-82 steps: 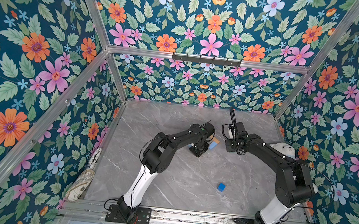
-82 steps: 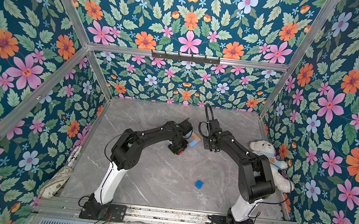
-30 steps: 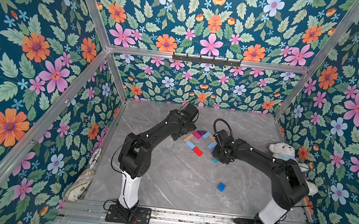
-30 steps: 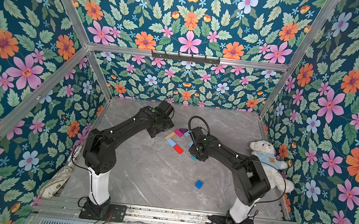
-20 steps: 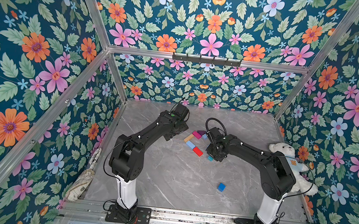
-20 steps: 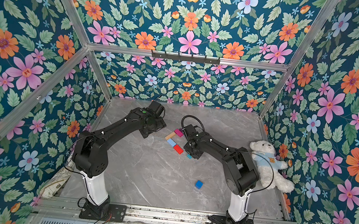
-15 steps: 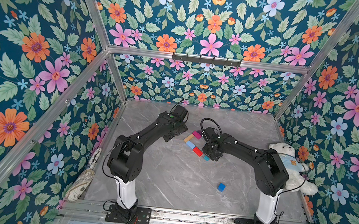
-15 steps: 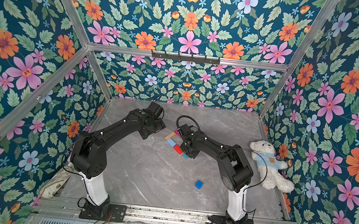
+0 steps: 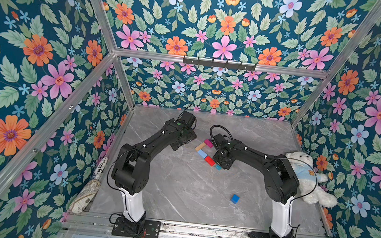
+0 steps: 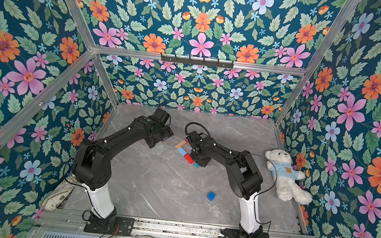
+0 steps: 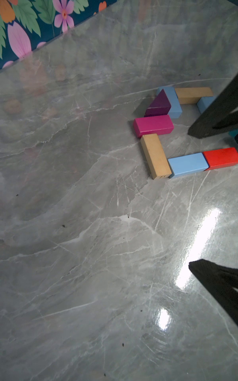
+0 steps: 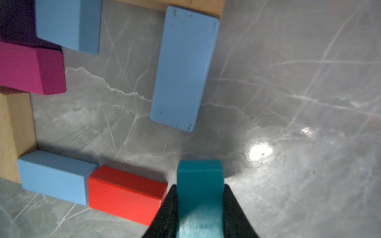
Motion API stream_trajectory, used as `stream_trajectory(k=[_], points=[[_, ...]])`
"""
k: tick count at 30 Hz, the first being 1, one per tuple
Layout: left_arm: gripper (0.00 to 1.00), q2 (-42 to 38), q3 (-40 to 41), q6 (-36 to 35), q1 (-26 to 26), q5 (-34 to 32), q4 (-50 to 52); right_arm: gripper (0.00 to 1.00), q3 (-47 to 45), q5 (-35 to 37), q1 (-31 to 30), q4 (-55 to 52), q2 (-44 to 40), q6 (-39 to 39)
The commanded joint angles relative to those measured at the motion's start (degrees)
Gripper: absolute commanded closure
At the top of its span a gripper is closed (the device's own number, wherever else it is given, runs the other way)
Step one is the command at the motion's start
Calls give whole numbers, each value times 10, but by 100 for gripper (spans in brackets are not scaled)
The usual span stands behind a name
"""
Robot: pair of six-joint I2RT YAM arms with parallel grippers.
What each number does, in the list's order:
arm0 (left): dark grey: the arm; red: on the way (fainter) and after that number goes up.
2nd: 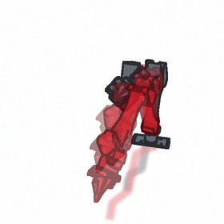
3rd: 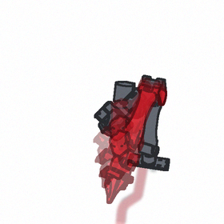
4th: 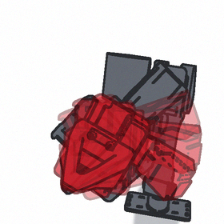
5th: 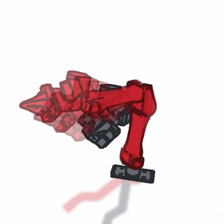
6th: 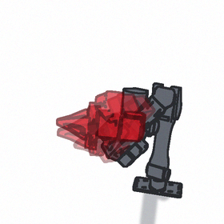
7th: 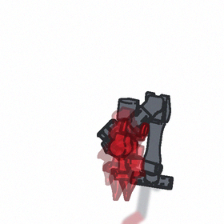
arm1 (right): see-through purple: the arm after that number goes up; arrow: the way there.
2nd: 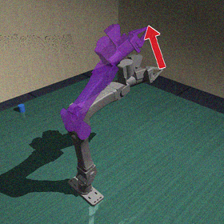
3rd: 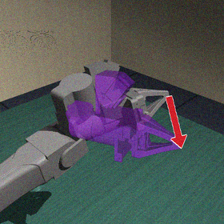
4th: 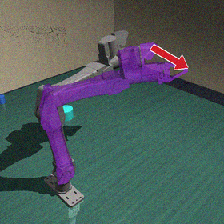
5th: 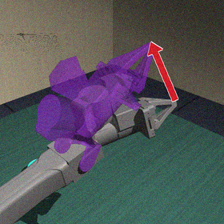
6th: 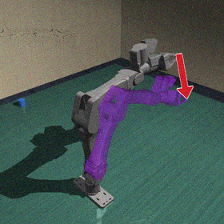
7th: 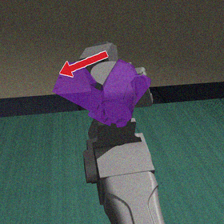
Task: Assemble a heart with building blocks
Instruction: Assemble the building block at the center of the board.
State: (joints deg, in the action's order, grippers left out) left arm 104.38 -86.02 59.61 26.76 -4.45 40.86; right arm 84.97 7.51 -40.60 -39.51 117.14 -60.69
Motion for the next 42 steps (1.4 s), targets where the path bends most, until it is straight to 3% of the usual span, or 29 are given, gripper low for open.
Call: stream_trajectory(k=[1, 42], points=[[4, 1, -1, -8, -2, 3, -3, 100, 10, 12, 0, -15, 7, 2], [4, 4, 16, -13, -22, 27, -27, 100, 74, 29, 4, -49, 67, 10]])
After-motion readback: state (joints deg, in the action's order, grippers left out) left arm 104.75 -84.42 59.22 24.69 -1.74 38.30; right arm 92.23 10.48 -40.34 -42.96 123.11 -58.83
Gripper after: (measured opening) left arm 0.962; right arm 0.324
